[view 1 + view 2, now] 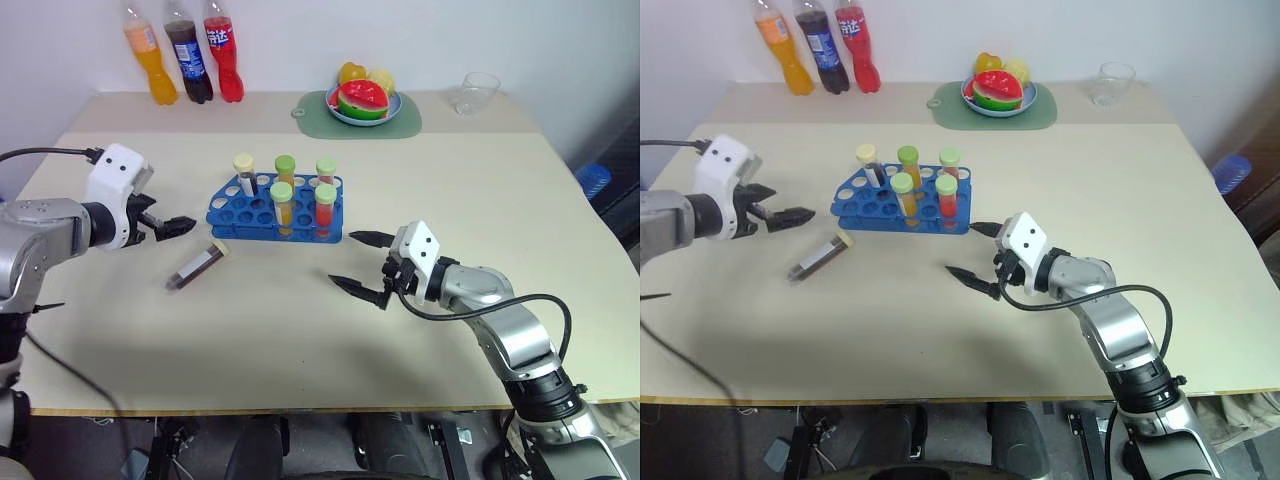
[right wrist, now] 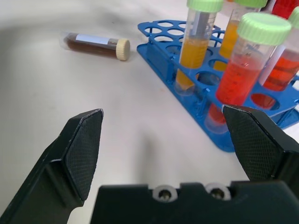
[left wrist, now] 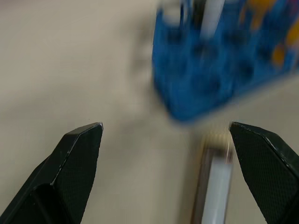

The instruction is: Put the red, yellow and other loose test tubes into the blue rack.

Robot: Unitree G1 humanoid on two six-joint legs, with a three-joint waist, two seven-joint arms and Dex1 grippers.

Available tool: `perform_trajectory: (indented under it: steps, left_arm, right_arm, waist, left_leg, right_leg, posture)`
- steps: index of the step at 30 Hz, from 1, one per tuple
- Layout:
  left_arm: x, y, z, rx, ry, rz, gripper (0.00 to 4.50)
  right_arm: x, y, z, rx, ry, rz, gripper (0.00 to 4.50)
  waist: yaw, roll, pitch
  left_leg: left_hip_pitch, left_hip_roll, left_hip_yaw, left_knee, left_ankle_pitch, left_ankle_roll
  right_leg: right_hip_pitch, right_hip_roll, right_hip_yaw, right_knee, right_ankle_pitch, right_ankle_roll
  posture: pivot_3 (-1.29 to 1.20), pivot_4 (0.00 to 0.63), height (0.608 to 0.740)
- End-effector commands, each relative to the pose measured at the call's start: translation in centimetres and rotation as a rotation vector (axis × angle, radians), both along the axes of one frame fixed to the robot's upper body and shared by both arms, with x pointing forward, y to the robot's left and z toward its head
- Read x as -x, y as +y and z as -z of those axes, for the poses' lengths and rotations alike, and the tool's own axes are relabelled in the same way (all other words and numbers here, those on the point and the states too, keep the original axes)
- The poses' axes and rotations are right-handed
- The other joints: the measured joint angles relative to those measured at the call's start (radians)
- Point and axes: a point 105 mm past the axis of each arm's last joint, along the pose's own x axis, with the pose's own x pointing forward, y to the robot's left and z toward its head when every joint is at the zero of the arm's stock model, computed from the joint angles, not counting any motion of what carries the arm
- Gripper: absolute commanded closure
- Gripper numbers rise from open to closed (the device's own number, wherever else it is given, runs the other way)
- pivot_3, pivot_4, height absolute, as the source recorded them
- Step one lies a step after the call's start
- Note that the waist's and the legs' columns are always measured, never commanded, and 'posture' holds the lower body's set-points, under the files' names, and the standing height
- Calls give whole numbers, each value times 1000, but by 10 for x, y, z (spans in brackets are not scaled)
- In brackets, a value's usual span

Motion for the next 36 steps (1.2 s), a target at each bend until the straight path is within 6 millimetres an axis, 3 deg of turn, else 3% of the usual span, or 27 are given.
perform_trajectory:
  steps: [1, 10, 13, 18, 19, 24, 27, 29, 30, 33, 36]
  left_arm:
    - [1, -13, 17, -32, 148, 91, 45]
    - [-12, -19, 54, -214, 344, 201, 45]
    - [-15, -18, 59, -229, 365, 210, 887]
    - [-10, -10, 52, -234, 370, 242, 3517]
    - [-7, -8, 51, -229, 370, 256, 3753]
    - [5, -3, 41, -181, 322, 324, 3753]
    - [24, -13, 13, 50, 154, 460, 3753]
    - [25, -21, -4, 157, -11, 457, 3753]
    - [21, -33, -19, 262, -195, 437, 3753]
    - [16, -43, -41, 485, -483, 249, 3753]
    - [0, -52, -56, 443, -843, -31, 3753]
  right_arm:
    - [0, 6, -9, -17, -48, -28, 0]
    - [3, 9, -8, -27, -61, -9, 0]
    - [5, 7, -8, -29, -64, 10, 0]
    - [7, 6, -7, -28, -62, 16, 0]
    - [7, 6, -7, -27, -61, 16, 0]
    - [8, 7, -6, -23, -60, 10, 0]
    - [6, 6, -6, -18, -58, 2, 0]
    - [5, 5, -7, -18, -58, 2, 0]
    - [3, 5, -7, -24, -56, 8, 0]
    - [2, 4, -5, -29, -53, 16, 0]
    - [2, 6, -2, -31, -43, 12, 0]
  waist:
    - [3, 0, 0]
    - [-9, 0, 0]
    - [-8, 0, 0]
    - [-8, 0, 0]
    - [-9, 0, 0]
    - [-8, 0, 0]
    - [-9, 0, 0]
    - [-7, 0, 0]
    - [-1, 0, 0]
    - [23, 0, 0]
    - [26, 0, 0]
  left_leg:
    - [0, 0, 1, 0, 0, 0]
    - [-1, 0, 1, 0, 0, 0]
    - [-1, 0, 1, 0, 0, 0]
    - [-1, 0, 1, 1, 0, 0]
    - [-2, 0, 1, 0, 0, 0]
    - [-1, 1, 1, 0, 0, 0]
    - [-2, 1, 2, 0, 0, 0]
    - [-2, 2, 2, 0, 0, 1]
    - [-2, 1, 2, 1, 0, 1]
    - [-2, 0, 1, 4, -1, 1]
    - [-6, 0, 0, 14, -4, 6]
  right_leg:
    - [0, 0, 0, 0, 0, 0]
    - [-1, 0, 1, 0, 0, 0]
    - [-2, 0, 1, 1, 0, 0]
    - [-2, 0, 1, 1, 0, 0]
    - [-2, 0, 1, 1, 0, 0]
    - [-2, 0, 1, 1, 0, 0]
    - [-2, 0, 1, 1, 0, 0]
    - [-3, 0, 1, 0, 0, 0]
    - [-3, -1, 1, 1, 0, 0]
    - [-1, -3, 0, 1, 0, 0]
    - [0, -4, -2, 3, 0, 1]
  posture:
    - [0, 150, 734]
    - [0, 150, 734]
    - [0, 150, 734]
    - [0, 150, 734]
    - [0, 150, 734]
    - [0, 150, 734]
    - [0, 150, 734]
    - [0, 150, 734]
    - [0, 150, 734]
    - [0, 150, 734]
    - [0, 150, 734]
